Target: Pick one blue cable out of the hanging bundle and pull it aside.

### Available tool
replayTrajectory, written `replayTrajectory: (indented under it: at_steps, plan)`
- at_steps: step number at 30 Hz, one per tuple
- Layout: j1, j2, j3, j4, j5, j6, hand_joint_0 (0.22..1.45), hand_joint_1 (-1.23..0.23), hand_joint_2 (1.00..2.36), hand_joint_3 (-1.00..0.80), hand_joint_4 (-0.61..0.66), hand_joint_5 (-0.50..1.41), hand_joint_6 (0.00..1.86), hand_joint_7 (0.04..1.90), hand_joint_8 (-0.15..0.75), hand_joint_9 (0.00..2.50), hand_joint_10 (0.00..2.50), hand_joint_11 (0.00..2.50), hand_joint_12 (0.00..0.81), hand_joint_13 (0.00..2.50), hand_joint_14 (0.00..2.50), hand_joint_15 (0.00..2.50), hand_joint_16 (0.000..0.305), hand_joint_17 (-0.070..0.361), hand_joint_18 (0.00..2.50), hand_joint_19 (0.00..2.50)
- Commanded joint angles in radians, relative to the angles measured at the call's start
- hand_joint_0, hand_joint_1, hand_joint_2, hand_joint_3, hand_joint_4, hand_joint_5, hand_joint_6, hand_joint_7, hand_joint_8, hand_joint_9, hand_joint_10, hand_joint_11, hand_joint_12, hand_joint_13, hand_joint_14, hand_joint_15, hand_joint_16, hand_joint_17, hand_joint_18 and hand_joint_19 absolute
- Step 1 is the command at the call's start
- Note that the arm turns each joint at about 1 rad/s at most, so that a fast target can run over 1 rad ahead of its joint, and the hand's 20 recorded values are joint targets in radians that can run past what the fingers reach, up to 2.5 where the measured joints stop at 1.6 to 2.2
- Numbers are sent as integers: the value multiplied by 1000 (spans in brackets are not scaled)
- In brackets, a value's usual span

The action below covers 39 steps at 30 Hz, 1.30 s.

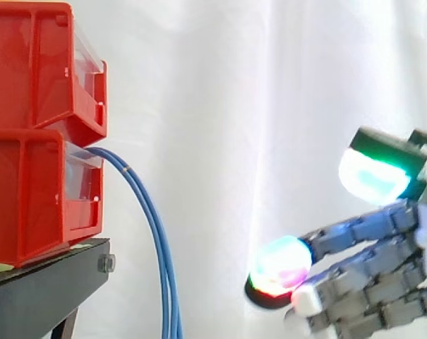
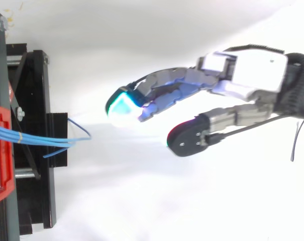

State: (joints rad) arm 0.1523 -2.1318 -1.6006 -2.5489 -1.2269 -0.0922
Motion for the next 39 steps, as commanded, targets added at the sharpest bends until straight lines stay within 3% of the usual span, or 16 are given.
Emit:
replayTrajectory:
  at_steps: [1,2,3,4,5,7,9,10,15,19,24,29,39]
  plan:
    - [0,-82,65,-2,-10,34,558,-507,1003,-464,256,-179,502,669,312,653,0,13,349,447,4,125,47,105,287,248]
    - [0,-94,79,-7,-14,43,558,-507,1003,-466,259,-178,502,670,311,653,0,18,349,447,5,122,47,105,287,246]
    - [-2,-131,119,-19,-25,71,558,-507,1003,-465,257,-178,502,671,313,656,0,14,349,448,5,122,47,105,289,246]
    - [-2,-143,133,-24,-28,80,558,-506,1002,-465,258,-177,502,673,314,658,0,20,349,448,4,122,47,105,289,246]
    - [-2,-175,179,-33,-42,98,558,-507,1003,-464,260,-177,502,671,313,659,0,20,349,450,4,129,47,105,289,253]
    - [-7,-211,226,-45,-59,106,558,-507,1003,-464,262,-176,502,672,317,664,0,16,350,452,5,130,47,105,291,253]
    - [-8,-227,248,-44,-66,106,558,-506,1004,-464,264,-175,502,673,316,667,1,23,350,456,5,134,47,105,292,253]
    - [-11,-241,278,-48,-74,106,559,-506,1003,-464,265,-174,502,673,316,668,0,23,350,457,5,135,47,105,292,252]
    - [-13,-277,332,-28,-80,103,560,-506,1003,-464,268,-173,502,676,319,677,0,26,349,459,5,138,47,105,303,269]
    - [-11,-284,334,38,-75,77,560,-506,1004,-464,268,-171,502,676,319,683,0,39,350,463,5,140,47,105,307,275]
    - [-11,-284,334,56,-75,35,560,-506,1003,-463,269,-170,502,678,322,687,0,35,350,469,5,141,47,106,310,274]
    - [-17,-284,334,67,-80,31,561,-506,1003,-464,275,-168,502,691,320,690,0,37,350,474,5,145,47,106,315,284]
    - [-17,-283,335,107,-79,38,575,-527,1002,-470,347,-104,503,942,336,805,3,93,349,565,7,185,46,104,409,313]
